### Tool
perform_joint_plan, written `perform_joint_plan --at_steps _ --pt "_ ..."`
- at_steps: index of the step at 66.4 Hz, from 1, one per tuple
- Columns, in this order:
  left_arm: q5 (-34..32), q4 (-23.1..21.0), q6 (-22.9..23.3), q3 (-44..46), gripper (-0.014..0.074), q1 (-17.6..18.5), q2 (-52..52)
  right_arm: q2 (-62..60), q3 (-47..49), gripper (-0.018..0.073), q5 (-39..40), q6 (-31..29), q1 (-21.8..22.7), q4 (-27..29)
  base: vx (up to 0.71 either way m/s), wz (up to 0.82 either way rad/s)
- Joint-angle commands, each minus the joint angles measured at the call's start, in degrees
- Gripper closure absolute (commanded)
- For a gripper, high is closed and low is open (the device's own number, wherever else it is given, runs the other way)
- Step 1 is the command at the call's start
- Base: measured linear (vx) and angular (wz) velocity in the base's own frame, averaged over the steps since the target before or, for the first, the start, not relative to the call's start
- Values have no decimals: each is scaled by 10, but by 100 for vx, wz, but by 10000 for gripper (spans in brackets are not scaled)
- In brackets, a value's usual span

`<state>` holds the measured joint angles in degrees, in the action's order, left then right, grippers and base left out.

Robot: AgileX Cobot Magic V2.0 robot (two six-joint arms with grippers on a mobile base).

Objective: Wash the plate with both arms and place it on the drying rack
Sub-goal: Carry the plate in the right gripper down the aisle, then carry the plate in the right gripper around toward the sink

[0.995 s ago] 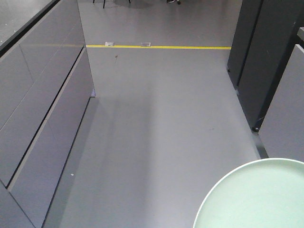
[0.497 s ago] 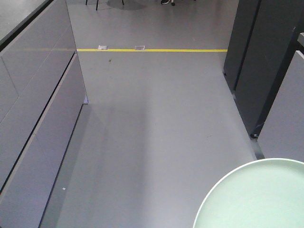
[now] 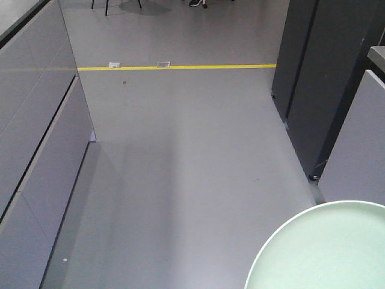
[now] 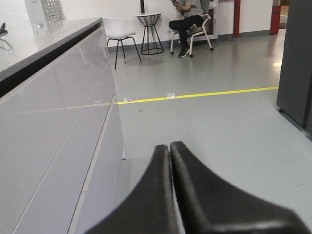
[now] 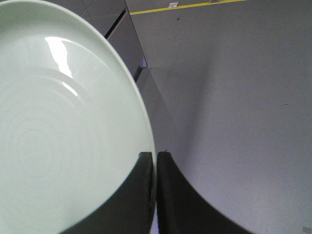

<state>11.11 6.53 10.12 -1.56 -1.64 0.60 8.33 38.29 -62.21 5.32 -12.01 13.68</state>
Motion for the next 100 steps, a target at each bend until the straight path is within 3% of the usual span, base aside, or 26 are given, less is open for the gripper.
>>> perform_joint_plan --at_steps 1,100 --pt "-43 0 4 15 603 4 8 10 13 561 42 0 3 5 16 -10" --pt "-43 0 4 15 603 4 8 10 13 561 42 0 3 5 15 -16"
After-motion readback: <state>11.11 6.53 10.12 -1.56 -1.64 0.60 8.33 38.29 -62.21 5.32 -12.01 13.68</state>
